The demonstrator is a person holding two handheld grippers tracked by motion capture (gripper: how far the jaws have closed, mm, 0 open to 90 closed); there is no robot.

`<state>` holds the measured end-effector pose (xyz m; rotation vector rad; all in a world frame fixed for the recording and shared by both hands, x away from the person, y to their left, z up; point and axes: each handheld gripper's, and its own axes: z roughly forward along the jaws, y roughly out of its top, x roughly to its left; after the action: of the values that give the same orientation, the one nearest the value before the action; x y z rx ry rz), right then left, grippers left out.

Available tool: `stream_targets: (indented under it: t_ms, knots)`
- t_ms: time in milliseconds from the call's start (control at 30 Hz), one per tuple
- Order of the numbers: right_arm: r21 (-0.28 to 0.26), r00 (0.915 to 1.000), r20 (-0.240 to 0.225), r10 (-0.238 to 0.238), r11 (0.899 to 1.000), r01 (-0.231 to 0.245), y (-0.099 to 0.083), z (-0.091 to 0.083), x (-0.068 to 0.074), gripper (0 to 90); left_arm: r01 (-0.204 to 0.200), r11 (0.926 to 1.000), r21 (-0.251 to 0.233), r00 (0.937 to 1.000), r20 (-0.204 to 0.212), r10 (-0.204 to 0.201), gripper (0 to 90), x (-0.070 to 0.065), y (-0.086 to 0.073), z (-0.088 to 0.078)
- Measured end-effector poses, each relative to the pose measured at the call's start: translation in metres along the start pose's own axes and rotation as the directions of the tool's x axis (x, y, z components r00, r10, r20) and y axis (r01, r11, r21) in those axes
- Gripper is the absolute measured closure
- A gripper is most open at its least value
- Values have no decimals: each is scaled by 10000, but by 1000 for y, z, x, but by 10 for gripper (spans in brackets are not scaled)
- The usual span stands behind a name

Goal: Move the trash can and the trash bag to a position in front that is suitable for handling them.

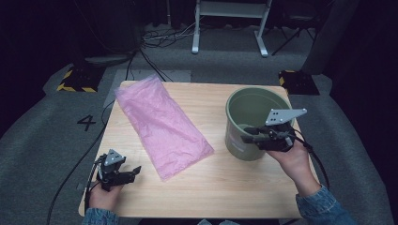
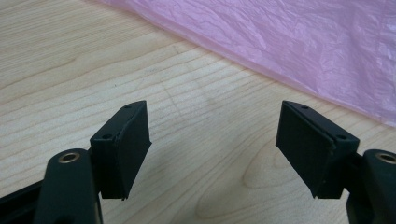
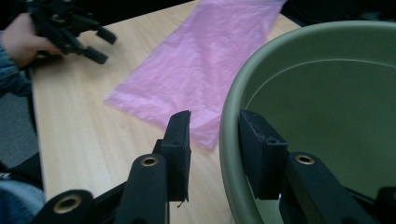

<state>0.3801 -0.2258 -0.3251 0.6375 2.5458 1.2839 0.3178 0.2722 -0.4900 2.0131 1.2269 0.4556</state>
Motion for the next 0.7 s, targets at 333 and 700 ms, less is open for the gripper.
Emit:
stream_targets:
  t_ms: [333, 700]
  knots:
    - [49, 9933, -1072, -430, 9990, 438, 0, 1, 46, 629, -38, 10000, 79, 9999, 143, 37, 260, -2, 7, 5]
    - [58, 9781, -1746, -1130, 9933, 1157, 1, -1, 92, 611, 225, 9997, 65, 9981, 580, -228, 267, -4, 13, 9]
